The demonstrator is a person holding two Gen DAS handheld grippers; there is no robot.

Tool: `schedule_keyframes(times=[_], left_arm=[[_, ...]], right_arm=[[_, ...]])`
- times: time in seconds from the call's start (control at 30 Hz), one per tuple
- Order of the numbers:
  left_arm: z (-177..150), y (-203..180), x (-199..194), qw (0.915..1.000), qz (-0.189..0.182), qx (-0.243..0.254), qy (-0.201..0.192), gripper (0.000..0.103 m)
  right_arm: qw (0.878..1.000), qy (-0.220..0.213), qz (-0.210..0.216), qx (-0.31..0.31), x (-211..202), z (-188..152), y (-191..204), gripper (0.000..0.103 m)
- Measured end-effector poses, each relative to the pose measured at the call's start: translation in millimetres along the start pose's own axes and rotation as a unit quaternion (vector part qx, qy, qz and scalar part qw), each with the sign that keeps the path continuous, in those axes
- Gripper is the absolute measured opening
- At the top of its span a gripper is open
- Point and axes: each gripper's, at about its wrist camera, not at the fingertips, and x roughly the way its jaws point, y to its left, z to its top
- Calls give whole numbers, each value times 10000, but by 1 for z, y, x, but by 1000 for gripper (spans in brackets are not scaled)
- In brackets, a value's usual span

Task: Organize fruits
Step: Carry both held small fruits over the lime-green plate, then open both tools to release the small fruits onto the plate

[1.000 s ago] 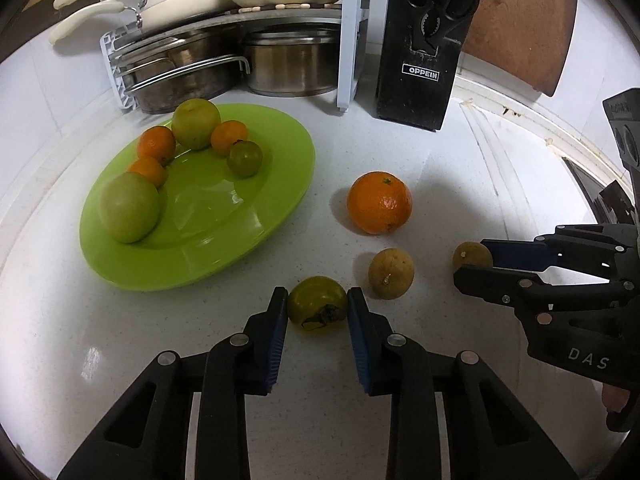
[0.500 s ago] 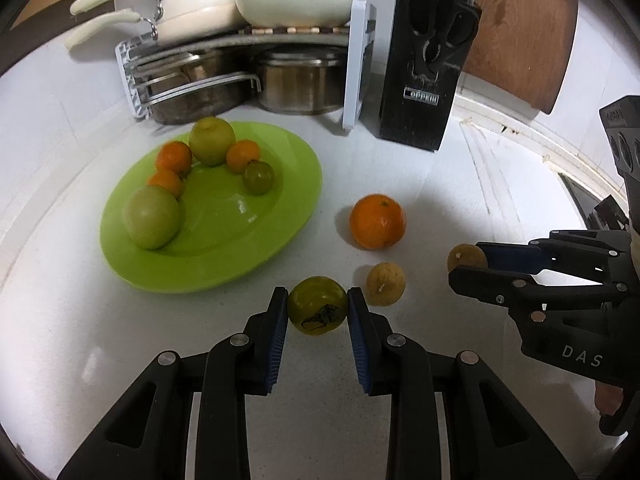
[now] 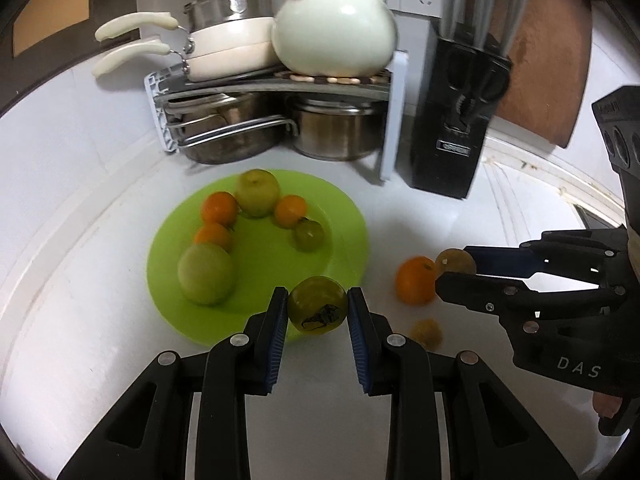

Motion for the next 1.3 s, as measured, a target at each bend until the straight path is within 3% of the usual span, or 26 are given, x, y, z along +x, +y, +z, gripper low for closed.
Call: schedule_keyframes(times=[0.4, 0.77, 1.0, 1.3], left_arm=[[21, 30, 26, 9998, 69, -98, 136, 30], [19, 44, 38, 9989, 20, -332, 315, 30], [18, 47, 33, 9988, 85, -392, 280, 31], [12, 55, 12, 9973, 429, -581, 114, 40]], right_arm=[[9990, 146, 184, -368, 40, 45, 14, 29], [9974, 432, 317, -488, 70, 60, 21, 29], [9970, 495, 331, -503, 80, 64, 22, 29], [9968, 453, 390, -538, 77, 64, 27, 30]])
